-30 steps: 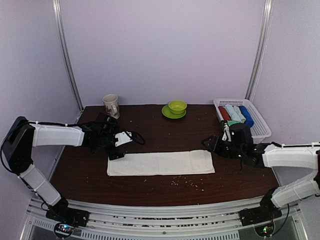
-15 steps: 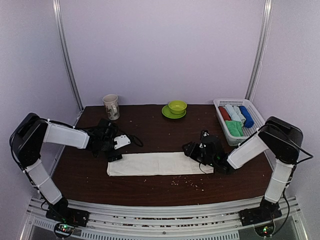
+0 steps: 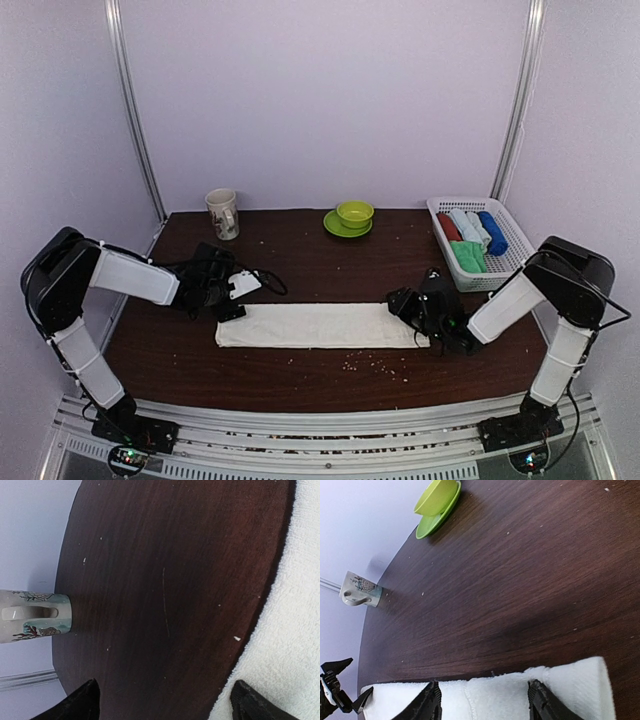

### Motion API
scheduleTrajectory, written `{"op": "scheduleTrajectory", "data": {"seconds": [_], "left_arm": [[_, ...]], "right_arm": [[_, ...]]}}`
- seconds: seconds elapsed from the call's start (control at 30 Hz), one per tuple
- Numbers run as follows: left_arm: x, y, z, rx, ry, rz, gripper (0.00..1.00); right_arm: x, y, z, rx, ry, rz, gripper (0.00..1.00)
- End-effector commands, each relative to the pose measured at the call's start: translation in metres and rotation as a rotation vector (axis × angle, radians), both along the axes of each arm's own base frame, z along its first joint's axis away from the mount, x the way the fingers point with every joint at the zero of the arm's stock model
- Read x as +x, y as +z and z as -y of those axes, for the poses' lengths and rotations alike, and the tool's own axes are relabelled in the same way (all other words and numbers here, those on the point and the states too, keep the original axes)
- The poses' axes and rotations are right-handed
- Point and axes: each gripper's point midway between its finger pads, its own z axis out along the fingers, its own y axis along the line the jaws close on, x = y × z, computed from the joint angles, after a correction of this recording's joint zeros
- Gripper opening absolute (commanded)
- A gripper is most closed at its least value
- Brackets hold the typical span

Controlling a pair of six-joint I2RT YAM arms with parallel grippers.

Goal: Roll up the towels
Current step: Pick up the towel from the center of the board.

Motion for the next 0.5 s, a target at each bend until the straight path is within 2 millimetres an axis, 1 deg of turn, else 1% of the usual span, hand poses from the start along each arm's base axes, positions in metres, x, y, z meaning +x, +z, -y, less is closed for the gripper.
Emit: {"op": "scheduleTrajectory", "data": {"seconds": [0.0, 0.17, 0.3, 0.37, 0.47], "left_arm": [[-0.024, -0.039, -0.026, 0.126, 0.012, -0.118, 0.94], [-0.026, -0.04, -0.028, 0.14, 0.013, -0.124, 0.93], [-0.026, -0.04, -0.029, 0.142, 0.013, -0.123, 0.93], [-0.026, -0.04, -0.028, 0.139, 0.012, -0.125, 0.94], [-0.023, -0.033, -0.024, 0.121, 0.011, -0.124, 0.95]], "right_arm": [[-0.001, -0.009, 0.03, -0.037, -0.078, -0.021, 0.61], [0.001, -0.006, 0.045, -0.04, -0.111, -0.012, 0.62], [0.001, -0.007, 0.059, -0.089, -0.141, -0.025, 0.62], [0.002, 0.0, 0.06, -0.108, -0.136, -0.019, 0.63], [0.004, 0.017, 0.054, -0.131, -0.097, -0.011, 0.64]]}}
